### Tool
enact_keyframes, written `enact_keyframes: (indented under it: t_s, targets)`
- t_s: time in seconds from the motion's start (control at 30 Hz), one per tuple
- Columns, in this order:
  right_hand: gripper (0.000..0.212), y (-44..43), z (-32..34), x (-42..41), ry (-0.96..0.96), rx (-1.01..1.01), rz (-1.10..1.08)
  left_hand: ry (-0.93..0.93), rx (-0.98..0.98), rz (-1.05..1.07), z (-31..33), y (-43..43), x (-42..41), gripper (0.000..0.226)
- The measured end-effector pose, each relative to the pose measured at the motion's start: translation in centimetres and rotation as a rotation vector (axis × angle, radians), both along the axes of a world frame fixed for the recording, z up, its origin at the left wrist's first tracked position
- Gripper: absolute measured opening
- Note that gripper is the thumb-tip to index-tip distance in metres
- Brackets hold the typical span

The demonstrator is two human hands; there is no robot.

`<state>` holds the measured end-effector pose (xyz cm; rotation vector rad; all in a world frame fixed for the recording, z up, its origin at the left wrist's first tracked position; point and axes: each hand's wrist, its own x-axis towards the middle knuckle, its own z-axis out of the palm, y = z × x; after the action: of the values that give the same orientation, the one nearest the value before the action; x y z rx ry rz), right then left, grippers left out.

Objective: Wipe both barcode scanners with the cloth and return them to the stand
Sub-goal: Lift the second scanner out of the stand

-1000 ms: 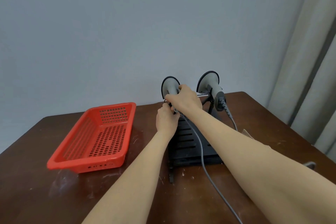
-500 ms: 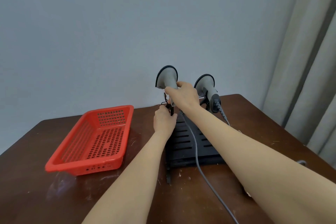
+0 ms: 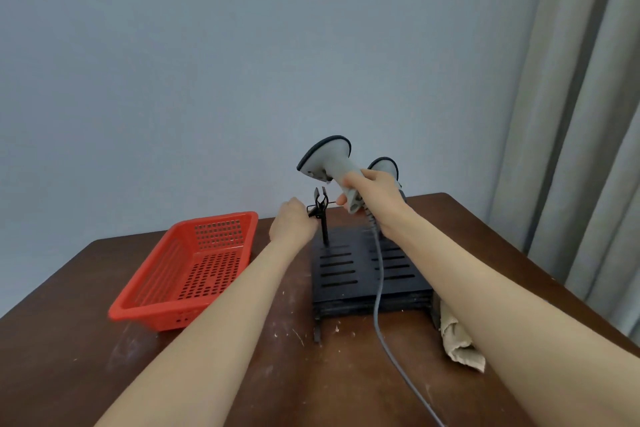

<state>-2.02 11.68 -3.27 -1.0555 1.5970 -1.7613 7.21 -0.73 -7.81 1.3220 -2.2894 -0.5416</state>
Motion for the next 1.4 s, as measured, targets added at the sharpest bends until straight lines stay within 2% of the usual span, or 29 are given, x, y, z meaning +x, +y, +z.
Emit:
enact_keyframes:
  t_s: [0.07,0.1,0.23,0.3,0.37,0.43,0.57,0.67,0.77,0.97,1.1,1.27,1.33,1.4]
  targets:
    - [0.031,1.3,0.1,-0.2,-0.034,-0.001,0.023,0.097,0.006,0.022,0.9,0.6,0.8,0.034]
    - [0.031,1.9,0.1,-0.3,-0.043,0.0,0.034,0.167,0.043,0.016,1.2,1.1,1.1,0.039]
    - [0.017,4.7,0.0,-0.7,-0.066,-0.014,0.108,0.542,0.268,-0.026,2.8,3.4,2.6,0.061]
    - [0.016,6.0,-0.4,-1.0,-0.087,-0.019,0.149,0.711,0.367,-0.03,3.6,4.6,3.0,0.052]
    - [0.018,7.1,-1.0,-1.3,-0.095,-0.026,0.191,0.799,0.451,-0.052,4.4,5.6,3.3,0.04]
    - [0.022,7.9,-1.8,-1.6,-0.095,-0.035,0.238,0.817,0.504,-0.085,5.1,6.7,3.5,0.037]
    - [0.03,9.1,-3.3,-1.7,-0.098,-0.042,0.3,0.739,0.563,-0.146,5.4,7.8,3.4,0.046]
    - [0.034,9.4,-3.8,-1.7,-0.106,-0.039,0.352,0.696,0.568,-0.196,5.2,8.2,3.5,0.039]
    - [0.04,9.3,-3.8,-1.9,-0.124,0.012,0.396,0.736,0.541,-0.238,4.9,8.4,3.5,0.037]
    - [0.008,8.4,-2.8,-1.3,-0.105,0.16,0.465,0.74,0.431,-0.304,4.5,9.4,3.3,0.031]
    - [0.024,8.0,-2.3,-1.2,-0.209,0.251,0.505,0.75,0.407,-0.313,4.3,9.6,3.5,0.032]
    - [0.064,7.6,-2.0,-1.3,-0.236,0.35,0.579,0.743,0.421,-0.297,3.9,9.7,4.0,0.034]
    - [0.068,7.4,-2.0,-1.3,-0.248,0.364,0.608,0.724,0.43,-0.289,3.7,9.6,4.2,0.035]
    - [0.063,7.3,-2.0,-1.2,-0.239,0.358,0.638,0.69,0.425,-0.28,3.6,9.5,4.6,0.036]
